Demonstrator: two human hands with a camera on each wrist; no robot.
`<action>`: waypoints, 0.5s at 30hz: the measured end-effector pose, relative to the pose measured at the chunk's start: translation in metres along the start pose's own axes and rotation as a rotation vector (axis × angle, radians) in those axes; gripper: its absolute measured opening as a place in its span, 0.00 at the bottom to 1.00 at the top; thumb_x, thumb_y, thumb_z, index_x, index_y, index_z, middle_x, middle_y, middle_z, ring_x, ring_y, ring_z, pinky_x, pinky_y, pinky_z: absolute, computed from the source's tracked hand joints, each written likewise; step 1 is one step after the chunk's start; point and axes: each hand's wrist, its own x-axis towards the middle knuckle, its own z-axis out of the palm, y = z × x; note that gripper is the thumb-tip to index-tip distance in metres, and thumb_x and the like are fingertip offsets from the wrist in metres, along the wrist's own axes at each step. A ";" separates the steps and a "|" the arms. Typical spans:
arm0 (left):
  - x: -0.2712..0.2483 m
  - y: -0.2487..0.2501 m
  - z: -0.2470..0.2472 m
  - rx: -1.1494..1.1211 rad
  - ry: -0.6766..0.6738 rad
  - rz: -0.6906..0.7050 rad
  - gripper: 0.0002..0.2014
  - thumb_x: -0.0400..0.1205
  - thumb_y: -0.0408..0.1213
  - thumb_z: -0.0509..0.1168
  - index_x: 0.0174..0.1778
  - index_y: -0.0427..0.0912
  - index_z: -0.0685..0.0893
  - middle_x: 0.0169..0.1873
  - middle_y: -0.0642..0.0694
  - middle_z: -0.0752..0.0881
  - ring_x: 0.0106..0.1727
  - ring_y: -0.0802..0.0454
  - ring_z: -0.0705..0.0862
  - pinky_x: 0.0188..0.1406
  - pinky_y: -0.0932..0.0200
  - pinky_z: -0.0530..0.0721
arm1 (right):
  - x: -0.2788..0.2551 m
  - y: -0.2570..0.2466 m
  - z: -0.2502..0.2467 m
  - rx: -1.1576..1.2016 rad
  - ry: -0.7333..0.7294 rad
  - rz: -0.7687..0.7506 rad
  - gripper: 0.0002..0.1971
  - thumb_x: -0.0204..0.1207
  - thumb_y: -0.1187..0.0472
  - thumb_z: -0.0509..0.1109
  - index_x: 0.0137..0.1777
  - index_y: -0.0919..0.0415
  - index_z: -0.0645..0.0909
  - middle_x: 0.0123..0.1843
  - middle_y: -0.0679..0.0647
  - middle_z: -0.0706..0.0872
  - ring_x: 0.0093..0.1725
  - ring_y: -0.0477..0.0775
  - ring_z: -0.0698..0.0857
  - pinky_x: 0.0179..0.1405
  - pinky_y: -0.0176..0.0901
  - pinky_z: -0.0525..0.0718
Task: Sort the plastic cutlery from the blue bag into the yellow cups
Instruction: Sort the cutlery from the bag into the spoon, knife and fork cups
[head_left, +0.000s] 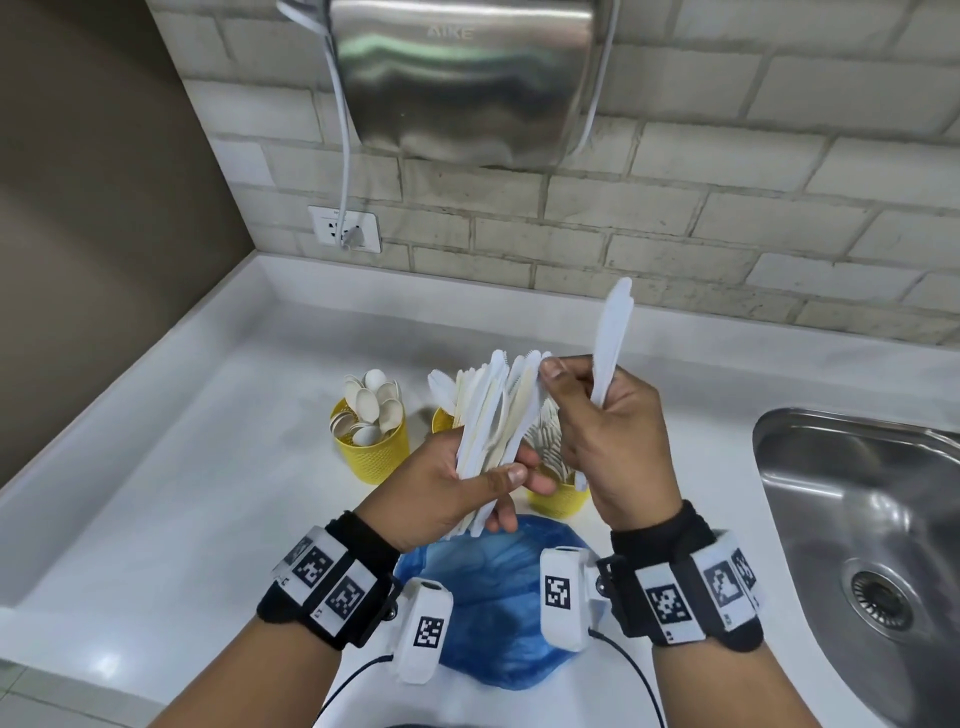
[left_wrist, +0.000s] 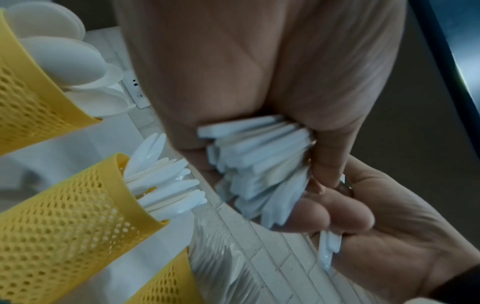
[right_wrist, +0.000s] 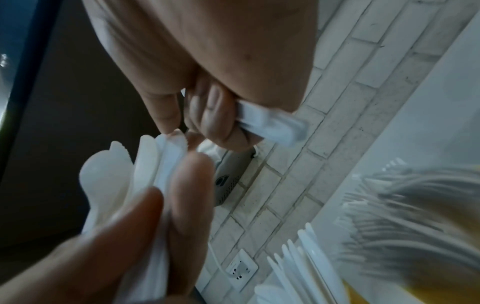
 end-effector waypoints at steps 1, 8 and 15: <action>0.000 0.000 0.000 0.017 -0.001 -0.004 0.11 0.85 0.35 0.66 0.61 0.34 0.83 0.53 0.35 0.93 0.33 0.47 0.88 0.38 0.54 0.90 | 0.000 0.000 0.000 0.005 0.005 -0.011 0.08 0.81 0.54 0.75 0.46 0.58 0.89 0.24 0.37 0.82 0.23 0.37 0.79 0.31 0.33 0.72; -0.003 0.001 -0.001 0.050 -0.005 -0.026 0.11 0.86 0.36 0.66 0.62 0.36 0.82 0.53 0.37 0.93 0.36 0.47 0.91 0.40 0.49 0.89 | -0.004 -0.001 0.000 -0.011 -0.100 -0.055 0.08 0.82 0.52 0.72 0.47 0.56 0.84 0.31 0.41 0.85 0.27 0.37 0.81 0.31 0.29 0.76; -0.004 0.002 -0.003 0.026 -0.026 -0.030 0.11 0.85 0.37 0.67 0.61 0.38 0.82 0.53 0.36 0.93 0.36 0.47 0.91 0.36 0.54 0.89 | -0.004 0.000 -0.001 -0.004 -0.077 -0.057 0.07 0.82 0.58 0.76 0.42 0.46 0.84 0.32 0.43 0.80 0.25 0.38 0.76 0.29 0.28 0.74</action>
